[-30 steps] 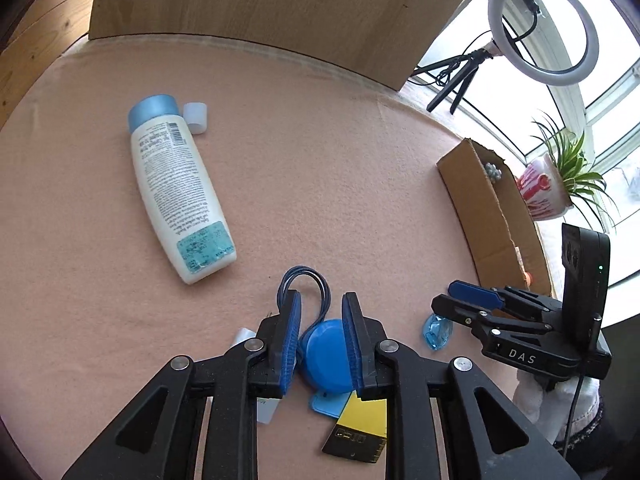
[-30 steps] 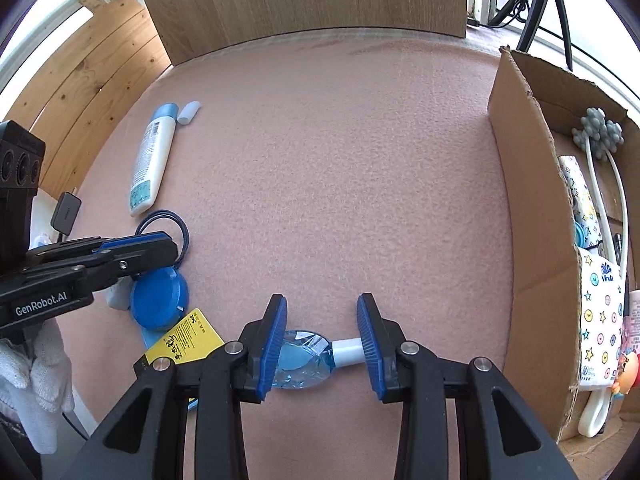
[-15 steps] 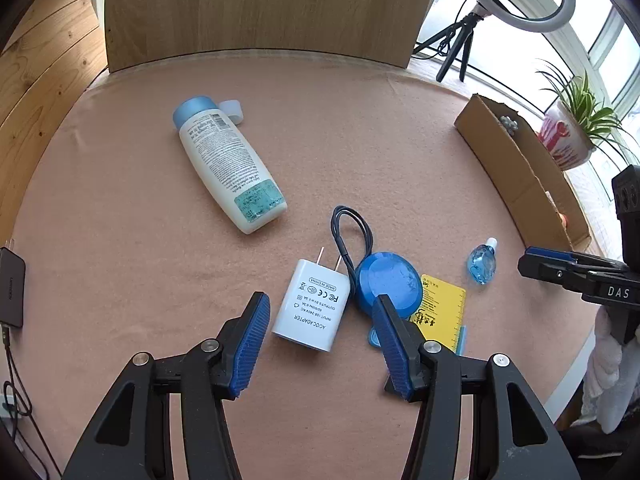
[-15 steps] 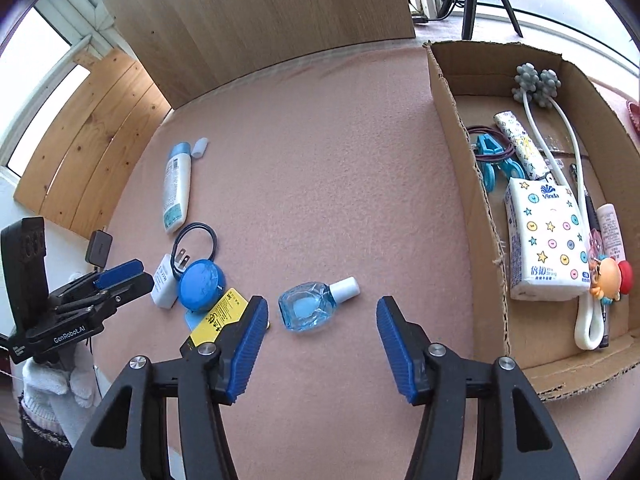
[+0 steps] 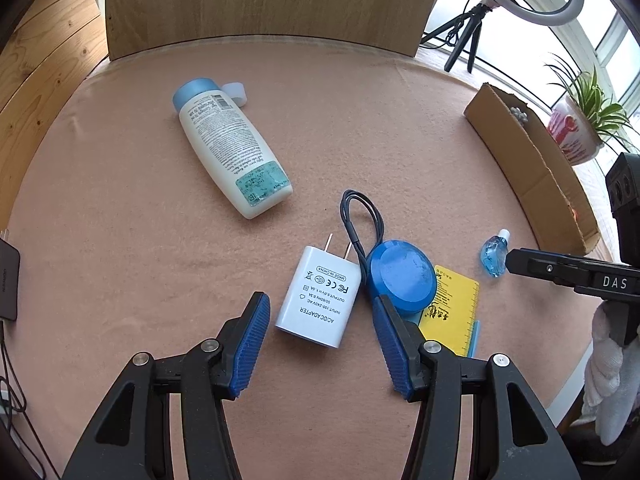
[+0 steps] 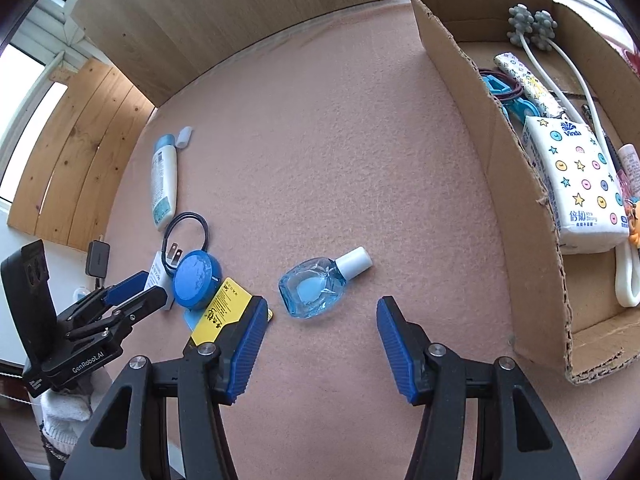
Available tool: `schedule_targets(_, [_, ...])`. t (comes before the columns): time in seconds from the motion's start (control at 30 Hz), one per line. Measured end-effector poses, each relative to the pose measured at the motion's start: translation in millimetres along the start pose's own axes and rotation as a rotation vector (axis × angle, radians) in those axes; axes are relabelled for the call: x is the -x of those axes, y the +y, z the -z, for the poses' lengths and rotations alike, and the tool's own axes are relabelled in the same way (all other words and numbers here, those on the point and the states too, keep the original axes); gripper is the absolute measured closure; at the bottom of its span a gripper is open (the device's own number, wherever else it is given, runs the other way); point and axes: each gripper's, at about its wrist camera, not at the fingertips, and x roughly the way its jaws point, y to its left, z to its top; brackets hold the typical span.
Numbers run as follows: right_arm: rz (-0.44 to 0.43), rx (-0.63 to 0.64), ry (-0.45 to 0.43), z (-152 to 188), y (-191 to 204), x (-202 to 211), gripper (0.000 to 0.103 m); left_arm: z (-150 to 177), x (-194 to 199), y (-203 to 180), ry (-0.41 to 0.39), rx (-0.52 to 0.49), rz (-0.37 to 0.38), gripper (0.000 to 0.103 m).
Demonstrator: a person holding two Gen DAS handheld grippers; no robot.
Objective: Organize objects
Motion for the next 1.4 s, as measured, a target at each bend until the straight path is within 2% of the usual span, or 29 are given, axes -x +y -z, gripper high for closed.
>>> schedule_targets(0.4, [0.068, 0.049, 0.014, -14.2, 17.4, -16.8, 0.050, 2.5, -3.3, 1.6, 0.008, -0.010, -0.040, 0.046])
schedule_targets(0.87, [0.140, 0.153, 0.012, -18.2, 38.9, -27.8, 0.050, 1.1, -2.8, 2.7, 0.002, -0.017, -0.042, 0.046])
schedule_targets(1.27, [0.187, 0.212, -0.011, -10.2, 29.1, -22.0, 0.072, 2.8, -6.5, 8.9, 0.002, -0.001, -0.051, 0.047])
schedule_targets(1.33, [0.183, 0.211, -0.013, -9.4, 27.1, -20.8, 0.072, 2.9, -8.4, 8.8, 0.005, 0.003, -0.050, 0.057])
schedule_targets(1.4, [0.185, 0.212, -0.017, -8.8, 26.6, -20.3, 0.073, 3.9, -8.0, 9.1, 0.002, 0.000, -0.054, 0.060])
